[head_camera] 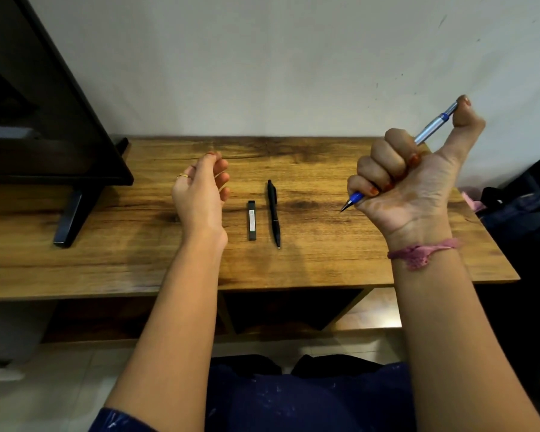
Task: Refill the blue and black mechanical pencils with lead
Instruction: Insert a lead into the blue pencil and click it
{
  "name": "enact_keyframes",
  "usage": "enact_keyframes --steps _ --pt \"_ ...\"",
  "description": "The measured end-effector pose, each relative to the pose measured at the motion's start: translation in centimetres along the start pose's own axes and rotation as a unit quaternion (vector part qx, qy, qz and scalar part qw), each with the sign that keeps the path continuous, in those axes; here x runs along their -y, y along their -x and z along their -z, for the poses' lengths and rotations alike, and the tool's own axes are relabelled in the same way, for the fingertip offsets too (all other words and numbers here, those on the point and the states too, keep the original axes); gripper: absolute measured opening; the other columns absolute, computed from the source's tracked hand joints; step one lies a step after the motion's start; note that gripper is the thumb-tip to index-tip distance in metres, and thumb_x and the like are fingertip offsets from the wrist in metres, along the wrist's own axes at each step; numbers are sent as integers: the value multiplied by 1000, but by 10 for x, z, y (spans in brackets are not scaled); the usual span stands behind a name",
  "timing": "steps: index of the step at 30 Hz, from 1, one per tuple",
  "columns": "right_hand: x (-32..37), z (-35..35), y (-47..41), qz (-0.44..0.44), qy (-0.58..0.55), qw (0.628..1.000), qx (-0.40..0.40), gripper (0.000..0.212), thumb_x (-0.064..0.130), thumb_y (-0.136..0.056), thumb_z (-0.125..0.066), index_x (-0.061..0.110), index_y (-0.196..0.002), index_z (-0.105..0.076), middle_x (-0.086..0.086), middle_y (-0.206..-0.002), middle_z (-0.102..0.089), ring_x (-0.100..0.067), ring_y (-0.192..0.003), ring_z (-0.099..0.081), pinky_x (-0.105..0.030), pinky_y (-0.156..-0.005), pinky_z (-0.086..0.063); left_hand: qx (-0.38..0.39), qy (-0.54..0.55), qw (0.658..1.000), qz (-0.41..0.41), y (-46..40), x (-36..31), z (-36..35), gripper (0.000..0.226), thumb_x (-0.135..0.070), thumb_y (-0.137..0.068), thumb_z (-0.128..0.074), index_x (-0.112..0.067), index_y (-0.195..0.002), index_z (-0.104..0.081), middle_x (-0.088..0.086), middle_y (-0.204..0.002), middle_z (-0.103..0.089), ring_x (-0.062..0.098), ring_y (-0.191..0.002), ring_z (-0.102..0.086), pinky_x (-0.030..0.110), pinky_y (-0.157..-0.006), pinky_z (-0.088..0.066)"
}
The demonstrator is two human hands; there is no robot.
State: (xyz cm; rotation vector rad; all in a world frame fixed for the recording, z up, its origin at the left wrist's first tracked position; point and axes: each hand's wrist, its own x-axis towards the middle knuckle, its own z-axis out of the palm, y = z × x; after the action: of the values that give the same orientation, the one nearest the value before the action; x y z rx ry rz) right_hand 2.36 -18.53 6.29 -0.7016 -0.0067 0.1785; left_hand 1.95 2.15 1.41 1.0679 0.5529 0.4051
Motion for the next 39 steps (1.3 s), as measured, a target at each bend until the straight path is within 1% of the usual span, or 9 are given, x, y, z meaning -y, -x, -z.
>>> enact_keyframes --steps 3,9,14,19,23,27,29,33,39 --pt "-2 1 2 -7 9 1000 -5 62 78 -78 -29 24 -48 -22 9 -43 -12 -11 -40 -8 -26 -44 -7 3 -3 1000 0 -1 0 1 6 -23 -86 -65 -20 -91 -67 -9 -76 -72 3 -71 -63 18 -58 -49" --pt "-3 3 6 5 22 1000 -7 62 80 -78 -29 25 -50 -21 9 -43 -14 -11 -41 -8 -27 -45 -6 2 -4 1000 -2 -2 2 1 8 -24 -86 -65 -20 -92 -67 -9 -77 -72 3 -71 -64 18 -57 -48" --pt "-8 7 9 15 46 999 -5 62 79 -81 -24 25 -51 -19 9 -43 -14 -10 -39 -9 -24 -41 -8 2 -6 1000 -6 -3 1 2 5 -23 -86 -65 -21 -89 -67 -10 -75 -72 3 -70 -64 18 -57 -48" --pt "-14 7 13 26 79 997 1 57 73 -75 -32 25 -47 -22 10 -39 -17 -10 -38 -8 -24 -42 -6 1 -5 1000 -2 -3 2 1 6 -24 -85 -65 -21 -90 -67 -10 -75 -72 2 -70 -64 18 -57 -48" --pt "-15 7 12 22 74 997 9 60 75 -82 -24 25 -49 -20 10 -40 -16 -10 -38 -9 -22 -40 -8 4 -11 1000 -5 -3 2 1 3 -23 -85 -65 -22 -86 -67 -10 -75 -72 2 -69 -63 19 -59 -48" --pt "-16 7 12 34 81 996 13 57 74 -73 -33 24 -51 -19 10 -40 -17 -10 -38 -9 -22 -41 -8 6 -13 1000 -4 -2 2 1 3 -23 -85 -65 -22 -86 -67 -10 -75 -72 3 -70 -63 19 -59 -48" --pt "-18 6 12 41 86 995 14 55 73 -70 -34 24 -50 -20 10 -39 -18 -10 -38 -9 -22 -41 -8 5 -15 1000 -5 -2 2 1 3 -23 -85 -65 -22 -86 -67 -10 -75 -72 3 -70 -63 19 -59 -47" --pt "-18 8 11 34 77 996 8 59 73 -83 -26 25 -48 -23 10 -39 -19 -9 -37 -10 -20 -39 -11 8 -13 1000 -1 -1 2 0 3 -23 -85 -65 -22 -87 -67 -10 -74 -72 3 -70 -62 18 -58 -47" --pt "-19 10 9 30 58 998 8 60 73 -84 -23 25 -47 -25 10 -40 -19 -10 -37 -10 -21 -41 -8 9 -15 1000 -4 -1 1 1 2 -22 -85 -65 -22 -86 -67 -10 -74 -72 3 -69 -62 19 -58 -47"
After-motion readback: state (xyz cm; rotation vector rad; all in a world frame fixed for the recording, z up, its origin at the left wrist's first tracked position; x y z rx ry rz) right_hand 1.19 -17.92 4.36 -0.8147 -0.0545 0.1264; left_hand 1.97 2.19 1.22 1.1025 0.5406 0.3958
